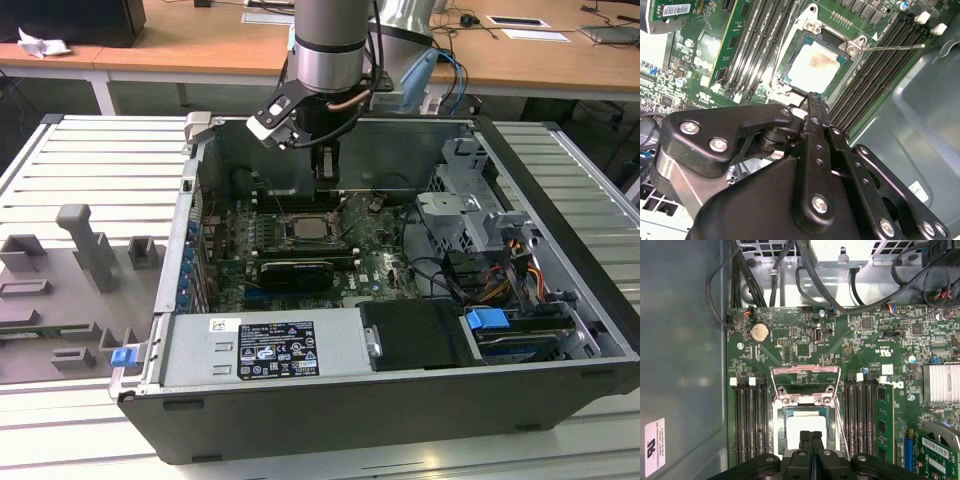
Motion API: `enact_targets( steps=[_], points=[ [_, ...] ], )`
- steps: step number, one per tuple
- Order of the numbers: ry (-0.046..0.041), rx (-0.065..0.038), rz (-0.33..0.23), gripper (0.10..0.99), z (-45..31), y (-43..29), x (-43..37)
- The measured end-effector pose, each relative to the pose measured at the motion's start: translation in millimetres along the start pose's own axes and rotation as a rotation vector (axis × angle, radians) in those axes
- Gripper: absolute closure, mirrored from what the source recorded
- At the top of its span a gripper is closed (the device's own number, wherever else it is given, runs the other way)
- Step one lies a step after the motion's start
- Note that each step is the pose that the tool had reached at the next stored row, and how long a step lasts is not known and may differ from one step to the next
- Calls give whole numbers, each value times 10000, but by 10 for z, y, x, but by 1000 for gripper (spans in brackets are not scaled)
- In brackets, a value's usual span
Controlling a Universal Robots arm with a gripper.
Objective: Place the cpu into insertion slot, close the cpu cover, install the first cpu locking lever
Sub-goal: 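Place the cpu into insertion slot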
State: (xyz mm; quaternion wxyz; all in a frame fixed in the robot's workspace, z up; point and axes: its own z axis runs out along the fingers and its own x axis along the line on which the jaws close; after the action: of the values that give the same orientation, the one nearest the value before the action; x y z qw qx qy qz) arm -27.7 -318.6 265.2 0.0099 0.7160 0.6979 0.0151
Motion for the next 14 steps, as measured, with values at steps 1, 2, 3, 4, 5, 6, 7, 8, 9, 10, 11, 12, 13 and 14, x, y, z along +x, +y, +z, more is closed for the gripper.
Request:
enact_targets(
  steps=[1,2,3,4,5,6,7,8,9,10,11,12,13,14],
  points=[
    [3,1,0,980,-1,0,1],
    [3,2,-1,980,-1,0,2],
    [4,1,-3,980,-3,0,3],
    [2,2,-3,980,-8,1,3],
    [2,2,-2,980,-13,0,4],
    [4,0,-1,980,-19,0,5],
    [4,0,-1,980,-22,1,5],
    [3,1,-2,980,-25,1,5],
    [1,3,-1,980,-30,1,5],
    [1,2,-2,980,-33,1,5],
    [3,1,-1,980,-39,1,5],
    [2,2,-1,980,-49,1,6],
    [4,0,-1,980,-56,2,6],
    [3,1,-1,980,-66,2,6]
  ],
)
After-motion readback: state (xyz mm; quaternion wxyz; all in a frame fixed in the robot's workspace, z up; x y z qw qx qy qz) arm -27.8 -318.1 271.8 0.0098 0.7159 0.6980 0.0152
